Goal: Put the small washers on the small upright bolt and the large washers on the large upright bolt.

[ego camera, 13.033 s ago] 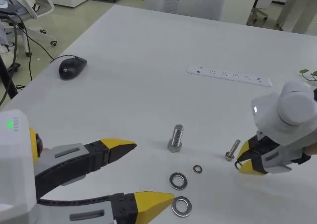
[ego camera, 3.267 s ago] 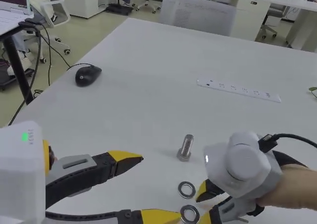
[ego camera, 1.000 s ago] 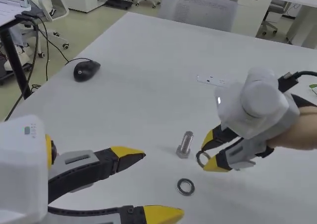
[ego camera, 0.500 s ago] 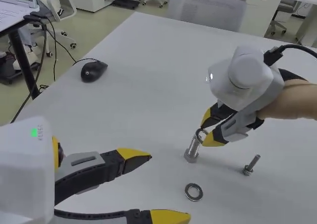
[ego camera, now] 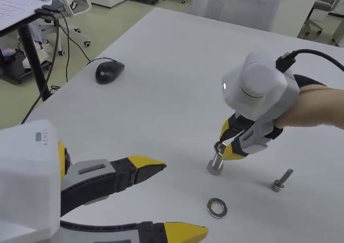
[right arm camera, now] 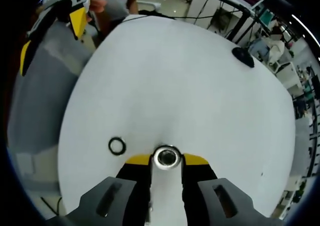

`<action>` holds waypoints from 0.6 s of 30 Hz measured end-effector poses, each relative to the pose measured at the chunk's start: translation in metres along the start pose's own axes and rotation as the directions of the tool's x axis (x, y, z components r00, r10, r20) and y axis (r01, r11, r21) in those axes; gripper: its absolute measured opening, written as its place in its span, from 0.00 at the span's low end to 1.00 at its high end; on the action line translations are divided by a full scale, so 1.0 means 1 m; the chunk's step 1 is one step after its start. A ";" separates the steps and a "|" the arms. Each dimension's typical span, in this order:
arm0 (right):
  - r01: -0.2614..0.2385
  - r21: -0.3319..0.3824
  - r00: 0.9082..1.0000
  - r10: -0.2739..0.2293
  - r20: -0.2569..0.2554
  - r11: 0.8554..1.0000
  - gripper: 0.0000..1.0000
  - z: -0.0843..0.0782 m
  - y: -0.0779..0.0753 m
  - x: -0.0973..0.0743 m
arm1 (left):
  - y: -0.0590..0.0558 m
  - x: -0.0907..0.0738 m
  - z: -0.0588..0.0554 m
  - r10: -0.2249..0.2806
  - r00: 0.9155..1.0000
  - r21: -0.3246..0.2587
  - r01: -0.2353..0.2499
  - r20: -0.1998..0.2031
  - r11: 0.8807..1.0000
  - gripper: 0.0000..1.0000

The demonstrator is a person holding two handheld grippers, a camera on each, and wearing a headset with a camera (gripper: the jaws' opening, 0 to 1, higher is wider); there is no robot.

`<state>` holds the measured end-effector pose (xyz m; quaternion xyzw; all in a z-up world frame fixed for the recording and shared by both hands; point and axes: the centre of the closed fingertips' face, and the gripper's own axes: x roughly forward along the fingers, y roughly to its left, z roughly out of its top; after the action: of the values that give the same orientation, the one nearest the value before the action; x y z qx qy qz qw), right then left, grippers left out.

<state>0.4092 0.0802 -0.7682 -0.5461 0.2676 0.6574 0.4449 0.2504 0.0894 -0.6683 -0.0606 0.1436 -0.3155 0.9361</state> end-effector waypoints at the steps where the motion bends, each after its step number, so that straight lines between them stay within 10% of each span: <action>1: -0.003 -0.004 1.000 0.003 -0.004 1.000 0.22 0.000 0.000 0.003 | 0.000 0.000 0.000 0.000 1.000 0.000 0.000 -0.001 1.000 0.55; 18: -0.030 -0.007 1.000 0.029 -0.009 1.000 0.23 -0.004 -0.001 0.027 | 0.001 0.001 -0.005 0.004 1.000 -0.011 -0.004 -0.005 1.000 0.55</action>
<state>0.4116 0.0849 -0.7946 -0.5467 0.2752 0.6624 0.4319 0.2500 0.0900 -0.6739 -0.0646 0.1480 -0.3130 0.9359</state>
